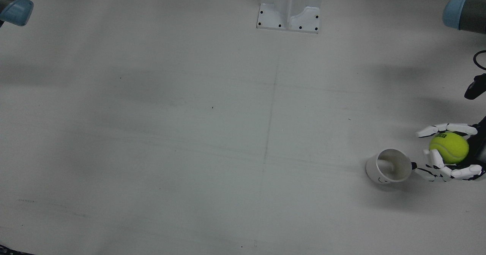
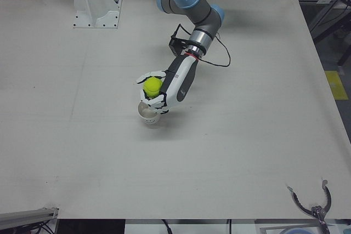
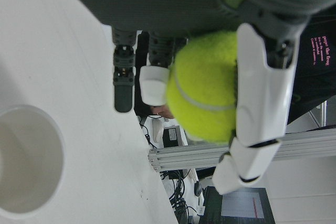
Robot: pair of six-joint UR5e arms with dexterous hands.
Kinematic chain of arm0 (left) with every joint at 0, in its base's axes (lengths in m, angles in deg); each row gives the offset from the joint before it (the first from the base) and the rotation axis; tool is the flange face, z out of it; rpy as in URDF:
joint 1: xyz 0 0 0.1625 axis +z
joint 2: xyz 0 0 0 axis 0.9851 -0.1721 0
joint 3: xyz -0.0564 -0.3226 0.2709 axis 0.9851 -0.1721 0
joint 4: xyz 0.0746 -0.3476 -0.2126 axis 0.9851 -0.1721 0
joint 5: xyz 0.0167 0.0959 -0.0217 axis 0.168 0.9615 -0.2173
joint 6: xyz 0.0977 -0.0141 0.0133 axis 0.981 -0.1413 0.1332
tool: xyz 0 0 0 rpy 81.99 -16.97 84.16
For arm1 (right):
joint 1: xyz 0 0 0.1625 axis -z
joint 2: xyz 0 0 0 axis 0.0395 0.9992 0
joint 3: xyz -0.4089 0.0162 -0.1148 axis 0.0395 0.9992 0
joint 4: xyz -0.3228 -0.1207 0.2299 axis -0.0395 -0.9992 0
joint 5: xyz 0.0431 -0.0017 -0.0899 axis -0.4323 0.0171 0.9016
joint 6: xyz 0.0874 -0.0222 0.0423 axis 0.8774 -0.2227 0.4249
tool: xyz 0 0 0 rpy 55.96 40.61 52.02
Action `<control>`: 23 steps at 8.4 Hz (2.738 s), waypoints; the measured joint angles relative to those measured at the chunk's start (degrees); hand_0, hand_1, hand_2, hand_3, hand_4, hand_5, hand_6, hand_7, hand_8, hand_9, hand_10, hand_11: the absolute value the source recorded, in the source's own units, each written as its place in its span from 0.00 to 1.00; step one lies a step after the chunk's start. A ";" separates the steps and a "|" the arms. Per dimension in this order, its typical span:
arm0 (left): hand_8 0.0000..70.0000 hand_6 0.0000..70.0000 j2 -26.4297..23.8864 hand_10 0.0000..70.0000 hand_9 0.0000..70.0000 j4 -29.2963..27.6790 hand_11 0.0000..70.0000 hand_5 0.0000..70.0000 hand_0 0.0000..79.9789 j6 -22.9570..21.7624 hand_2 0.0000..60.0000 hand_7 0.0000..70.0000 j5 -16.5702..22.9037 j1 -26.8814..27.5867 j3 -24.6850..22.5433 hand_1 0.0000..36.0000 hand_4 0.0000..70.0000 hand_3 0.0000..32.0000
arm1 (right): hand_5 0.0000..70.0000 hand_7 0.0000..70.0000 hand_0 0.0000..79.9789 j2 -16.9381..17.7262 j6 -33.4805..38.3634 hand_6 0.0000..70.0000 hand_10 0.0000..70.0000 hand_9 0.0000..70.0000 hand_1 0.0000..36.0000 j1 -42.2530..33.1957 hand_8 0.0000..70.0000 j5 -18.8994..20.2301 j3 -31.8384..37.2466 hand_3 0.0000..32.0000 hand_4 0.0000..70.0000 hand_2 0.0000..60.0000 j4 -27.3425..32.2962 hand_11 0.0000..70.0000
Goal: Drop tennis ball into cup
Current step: 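Carry the held tennis ball with the left hand toward the white mug, then position the left hand with the ball directly above the mug opening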
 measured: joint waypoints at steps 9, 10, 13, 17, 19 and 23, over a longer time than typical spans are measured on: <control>0.91 1.00 -6.04 0.31 1.00 0.92 0.48 0.62 0.76 0.04 1.00 1.00 -0.27 0.67 4.67 1.00 1.00 0.00 | 0.00 0.00 0.00 0.00 0.00 0.00 0.00 0.00 0.00 0.00 0.00 0.00 0.00 0.00 0.00 0.00 0.00 0.00; 0.89 1.00 -6.10 0.30 1.00 1.32 0.47 0.72 0.76 0.13 1.00 1.00 -0.16 0.76 4.10 1.00 1.00 0.00 | 0.00 0.00 0.00 0.00 0.00 0.00 0.00 0.00 0.00 0.00 0.00 0.00 0.00 0.00 0.00 0.00 0.00 0.00; 0.88 1.00 -6.20 0.30 1.00 2.43 0.47 0.62 0.76 0.21 1.00 1.00 -1.16 4.33 2.18 1.00 1.00 0.00 | 0.00 0.00 0.00 0.00 0.00 0.00 0.00 0.00 0.00 0.00 0.00 -0.03 0.00 0.00 0.00 0.00 0.00 0.00; 0.86 0.93 -6.15 0.31 1.00 2.85 0.48 0.99 0.76 -0.14 1.00 1.00 -1.77 5.18 2.06 1.00 1.00 0.00 | 0.00 0.00 0.00 0.00 0.00 0.00 0.00 0.00 0.00 0.00 0.00 0.00 -0.03 0.00 0.00 0.00 0.00 0.00; 0.67 0.90 -6.01 0.25 0.86 2.98 0.41 0.69 0.78 -0.17 1.00 0.94 -1.76 5.16 2.01 1.00 0.89 0.00 | 0.00 0.00 0.00 0.00 -0.03 0.00 0.00 0.00 0.00 0.00 0.00 0.00 -0.07 0.00 0.00 0.00 0.00 0.00; 0.11 0.21 -5.33 0.10 0.15 0.25 0.21 0.15 0.74 -0.21 1.00 0.18 -1.58 4.96 2.08 1.00 0.26 0.00 | 0.00 0.00 0.00 0.00 -0.01 0.00 0.00 0.00 0.00 0.00 0.00 0.00 -0.09 0.00 0.00 0.00 0.00 0.00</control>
